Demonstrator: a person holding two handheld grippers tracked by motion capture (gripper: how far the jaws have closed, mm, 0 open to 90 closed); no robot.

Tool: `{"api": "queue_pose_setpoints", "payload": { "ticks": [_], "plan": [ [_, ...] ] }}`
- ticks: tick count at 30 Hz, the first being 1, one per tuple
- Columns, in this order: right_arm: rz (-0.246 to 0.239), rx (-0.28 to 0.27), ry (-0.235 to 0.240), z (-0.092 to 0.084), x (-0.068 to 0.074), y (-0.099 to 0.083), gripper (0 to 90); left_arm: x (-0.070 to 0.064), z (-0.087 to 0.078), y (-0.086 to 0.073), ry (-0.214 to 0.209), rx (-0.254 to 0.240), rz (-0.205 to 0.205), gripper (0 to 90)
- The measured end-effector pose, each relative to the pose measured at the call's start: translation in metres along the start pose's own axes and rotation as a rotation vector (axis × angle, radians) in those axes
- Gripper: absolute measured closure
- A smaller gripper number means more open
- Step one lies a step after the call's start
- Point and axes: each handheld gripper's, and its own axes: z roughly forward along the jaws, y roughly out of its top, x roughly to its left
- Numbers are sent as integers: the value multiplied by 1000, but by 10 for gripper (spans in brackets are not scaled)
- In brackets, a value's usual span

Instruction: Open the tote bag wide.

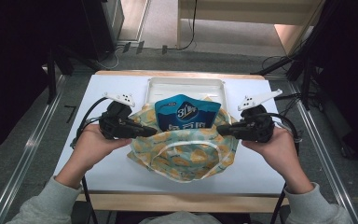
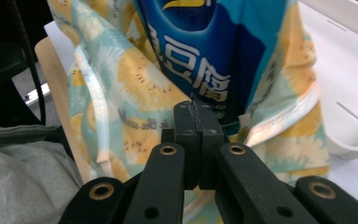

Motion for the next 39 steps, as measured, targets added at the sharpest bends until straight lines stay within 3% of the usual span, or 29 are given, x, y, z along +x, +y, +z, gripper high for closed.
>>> {"api": "queue_pose_setpoints", "payload": {
  "ticks": [11, 14, 19, 22, 25, 28, 30, 32, 34, 38, 39],
  "plan": [
    [-7, -18, 18, -3, 6, -6, 879, -4, -1, -6, -23, -24, 6, 876],
    [-21, -46, 28, -8, 6, -5, 818, -4, -5, -5, -32, -42, 0, 813],
    [-59, -76, 35, -12, 5, -4, 613, -8, -9, -3, -44, -55, 11, 700],
    [-94, -76, 16, -9, 6, -1, 499, -7, -4, -3, -34, -31, 6, 612],
    [-98, -80, 13, -5, 3, 3, 444, -4, -1, -3, -35, -26, -5, 555],
    [-94, -78, 15, -2, -1, 5, 423, -3, 4, -2, 5, -5, 8, 553],
    [-87, -63, 19, 2, -5, 6, 413, -1, 7, -2, 16, 8, 1, 618],
    [-76, -47, 35, 6, -8, 6, 474, 0, 8, -2, 12, 16, 3, 731],
    [-70, -56, 75, 5, -9, 5, 637, 1, 8, -2, 2, 21, -5, 820],
    [-65, -48, 89, 0, -7, 5, 888, -1, 3, -2, -13, -7, -2, 900],
    [-56, -41, 97, -1, -6, 5, 900, -1, 2, -2, -20, -11, 0, 900]
  ]
}}
